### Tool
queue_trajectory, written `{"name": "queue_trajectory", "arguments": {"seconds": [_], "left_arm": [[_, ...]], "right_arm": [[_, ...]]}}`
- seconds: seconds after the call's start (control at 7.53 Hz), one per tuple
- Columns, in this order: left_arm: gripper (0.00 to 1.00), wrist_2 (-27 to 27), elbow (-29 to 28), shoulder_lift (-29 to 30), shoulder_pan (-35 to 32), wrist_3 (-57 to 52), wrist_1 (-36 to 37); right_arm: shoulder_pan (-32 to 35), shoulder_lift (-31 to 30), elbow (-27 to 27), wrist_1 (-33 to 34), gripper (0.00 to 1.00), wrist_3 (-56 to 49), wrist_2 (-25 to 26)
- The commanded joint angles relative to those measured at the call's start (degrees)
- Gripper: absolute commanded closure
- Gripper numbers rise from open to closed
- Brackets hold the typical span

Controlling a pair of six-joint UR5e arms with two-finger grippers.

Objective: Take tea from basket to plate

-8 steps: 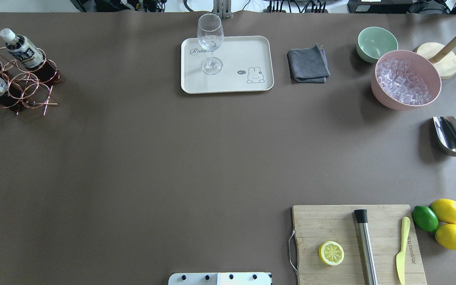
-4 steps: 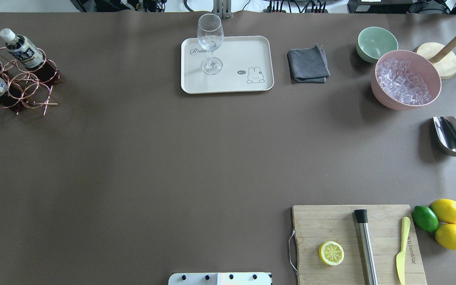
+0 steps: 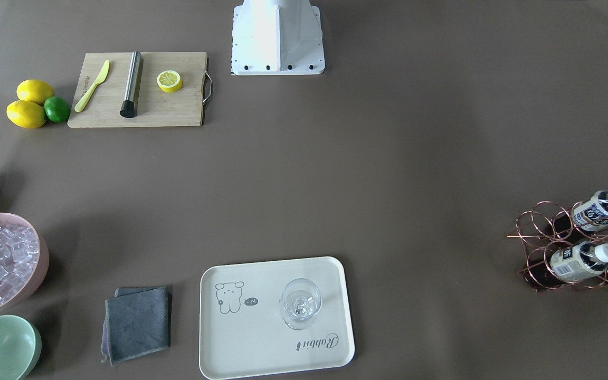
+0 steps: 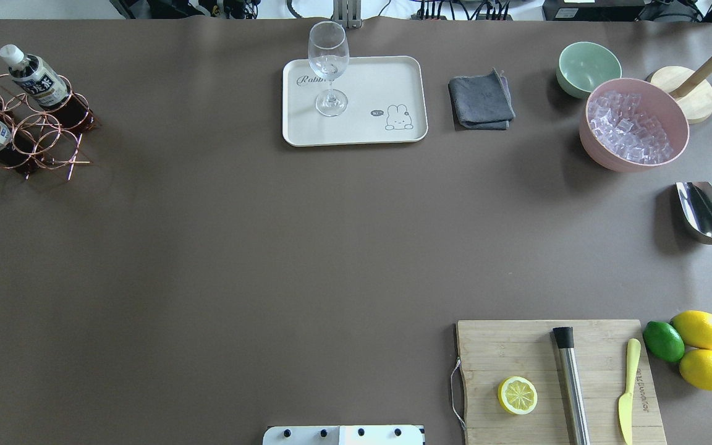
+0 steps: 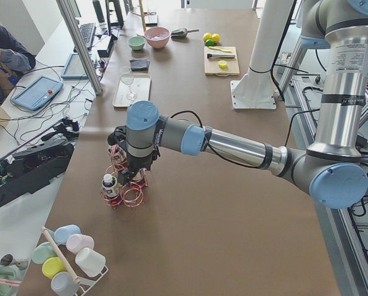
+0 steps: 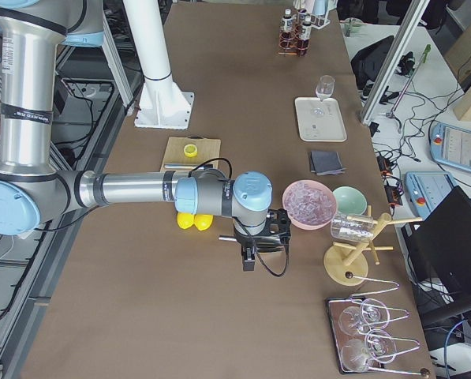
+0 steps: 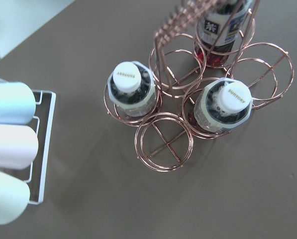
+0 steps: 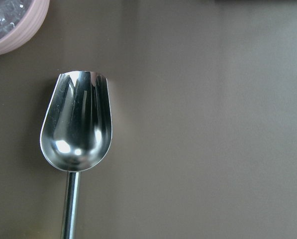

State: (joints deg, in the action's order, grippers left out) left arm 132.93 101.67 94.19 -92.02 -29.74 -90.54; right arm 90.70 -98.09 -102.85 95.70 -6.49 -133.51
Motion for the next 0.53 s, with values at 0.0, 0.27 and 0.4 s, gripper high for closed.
{"name": "queue_trajectory", "arguments": {"seconds": [0.0,0.27,0.4], "left_arm": [[0.03,-0.04,0.28,5.98,0.26,-9.00,2.02],[0.03,0.05,-1.30,13.97,1.14,-18.47,5.09],[0.03,0.13,-1.99,16.35,3.14,-22.34,6.59]], "right_arm": [[0.00,-0.08,0.02,0.02,0.00,-0.01,0.00],[0.09,-0.08,0.02,0.02,0.00,-0.01,0.00],[0.18,-0.08,0.02,0.02,0.00,-0.01,-0.09]]}}
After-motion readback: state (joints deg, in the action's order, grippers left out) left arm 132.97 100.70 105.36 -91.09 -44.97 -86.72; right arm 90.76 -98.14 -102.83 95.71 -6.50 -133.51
